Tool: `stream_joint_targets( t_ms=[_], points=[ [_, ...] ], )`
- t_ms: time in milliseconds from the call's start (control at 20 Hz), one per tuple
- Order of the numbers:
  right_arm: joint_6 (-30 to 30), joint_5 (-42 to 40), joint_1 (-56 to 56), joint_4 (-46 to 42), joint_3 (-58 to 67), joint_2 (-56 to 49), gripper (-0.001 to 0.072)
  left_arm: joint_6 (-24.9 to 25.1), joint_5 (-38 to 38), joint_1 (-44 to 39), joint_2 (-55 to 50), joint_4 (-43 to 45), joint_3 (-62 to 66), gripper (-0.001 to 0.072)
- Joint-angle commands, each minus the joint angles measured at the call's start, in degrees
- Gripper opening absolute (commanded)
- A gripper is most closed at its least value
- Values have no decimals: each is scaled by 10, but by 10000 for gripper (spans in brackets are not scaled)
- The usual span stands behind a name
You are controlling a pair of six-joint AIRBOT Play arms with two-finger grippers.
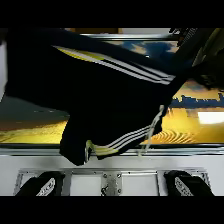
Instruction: Fold the clothes and pants, and hang the long-sleeved shirts on hangers.
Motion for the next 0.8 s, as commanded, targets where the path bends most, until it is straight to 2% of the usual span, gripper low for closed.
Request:
stream_joint_targets(
  t_ms=[0,150,300,500,650,750],
  points=[
    [-10,34,16,-22,-32,-147,9,13,7,-11,-193,1,61,8],
    [-16,-44,18,-23,-27,-283,9,28,-9,-32,-356,-2,157,8],
    [-19,-132,18,-22,-7,-361,9,33,-5,-44,-442,-2,223,8],
    [-62,-171,18,-26,-2,-377,9,33,25,-35,-422,-1,154,8],
    [-93,-143,19,-43,-2,-357,9,33,-6,-15,-378,3,108,7],
    [-93,-106,33,-102,-4,-334,9,49,-6,-2,-326,4,44,7]
  ],
)
